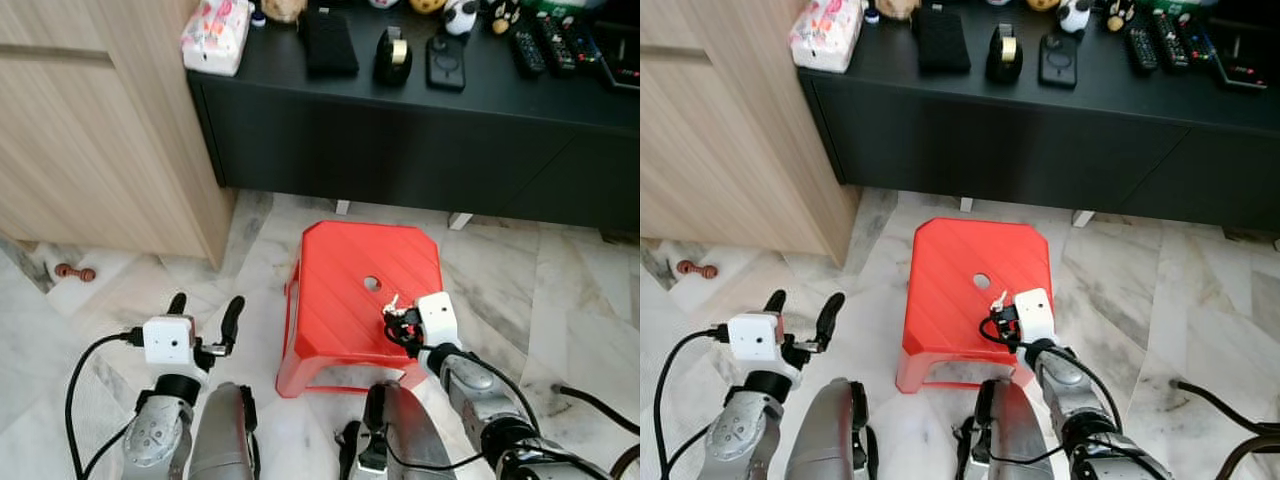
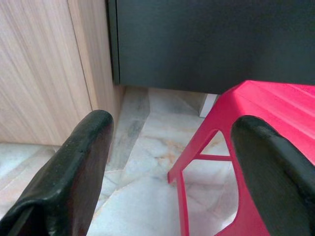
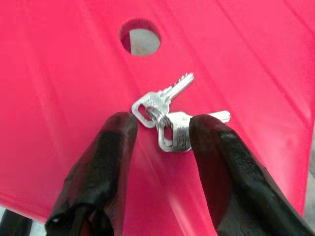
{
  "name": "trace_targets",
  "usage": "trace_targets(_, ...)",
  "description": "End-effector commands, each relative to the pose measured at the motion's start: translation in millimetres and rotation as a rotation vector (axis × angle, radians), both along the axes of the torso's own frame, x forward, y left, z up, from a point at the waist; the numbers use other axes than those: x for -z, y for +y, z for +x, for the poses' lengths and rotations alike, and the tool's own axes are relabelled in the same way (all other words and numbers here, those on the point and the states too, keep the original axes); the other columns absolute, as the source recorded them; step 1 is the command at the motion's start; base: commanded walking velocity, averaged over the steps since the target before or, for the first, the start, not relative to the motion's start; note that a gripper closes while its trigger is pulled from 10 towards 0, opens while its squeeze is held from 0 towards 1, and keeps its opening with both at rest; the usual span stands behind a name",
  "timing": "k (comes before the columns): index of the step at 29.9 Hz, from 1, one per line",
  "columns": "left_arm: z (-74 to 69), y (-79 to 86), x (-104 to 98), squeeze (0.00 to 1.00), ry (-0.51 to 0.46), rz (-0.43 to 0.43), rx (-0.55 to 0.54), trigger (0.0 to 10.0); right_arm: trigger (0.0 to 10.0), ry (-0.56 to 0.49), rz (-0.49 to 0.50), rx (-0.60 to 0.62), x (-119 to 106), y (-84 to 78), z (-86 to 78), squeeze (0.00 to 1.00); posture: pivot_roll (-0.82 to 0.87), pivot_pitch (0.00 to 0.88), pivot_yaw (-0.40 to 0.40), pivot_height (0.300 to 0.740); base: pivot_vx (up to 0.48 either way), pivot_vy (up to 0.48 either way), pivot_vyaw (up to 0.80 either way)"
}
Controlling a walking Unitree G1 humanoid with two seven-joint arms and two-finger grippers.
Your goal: Hang keys on a hook
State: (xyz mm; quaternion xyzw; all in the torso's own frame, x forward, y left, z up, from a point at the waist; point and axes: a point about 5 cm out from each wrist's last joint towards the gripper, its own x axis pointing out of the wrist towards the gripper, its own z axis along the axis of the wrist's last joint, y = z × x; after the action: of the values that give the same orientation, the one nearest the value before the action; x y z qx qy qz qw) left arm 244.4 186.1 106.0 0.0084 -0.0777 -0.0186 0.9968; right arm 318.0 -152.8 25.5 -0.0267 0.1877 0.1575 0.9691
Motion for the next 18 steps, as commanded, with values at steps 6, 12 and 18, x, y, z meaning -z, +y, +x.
trace_targets(6, -9.9, -5.1, -3, 0.00, 0.019, 0.006, 0.004, 10.0, 10.0, 0.023, 0.001, -0.003, 6, 0.2, -4.5, 0.00, 0.21, 0.411, -0.143, 0.619, 0.000, 0.000, 0.00)
trace_targets(12, -16.4, -5.6, -6, 0.00, 0.034, 0.006, -0.002, 10.0, 10.0, -0.023, 0.031, 0.013, -3, 2.6, 2.3, 0.00, 0.22, 0.417, -0.145, 0.619, 0.000, 0.000, 0.00)
trace_targets(18, -17.5, -6.5, -10, 0.00, 0.036, 0.006, -0.003, 10.0, 10.0, -0.097, 0.065, 0.039, -19, -0.9, 12.9, 0.00, 0.22, 0.409, -0.145, 0.619, 0.000, 0.000, 0.00)
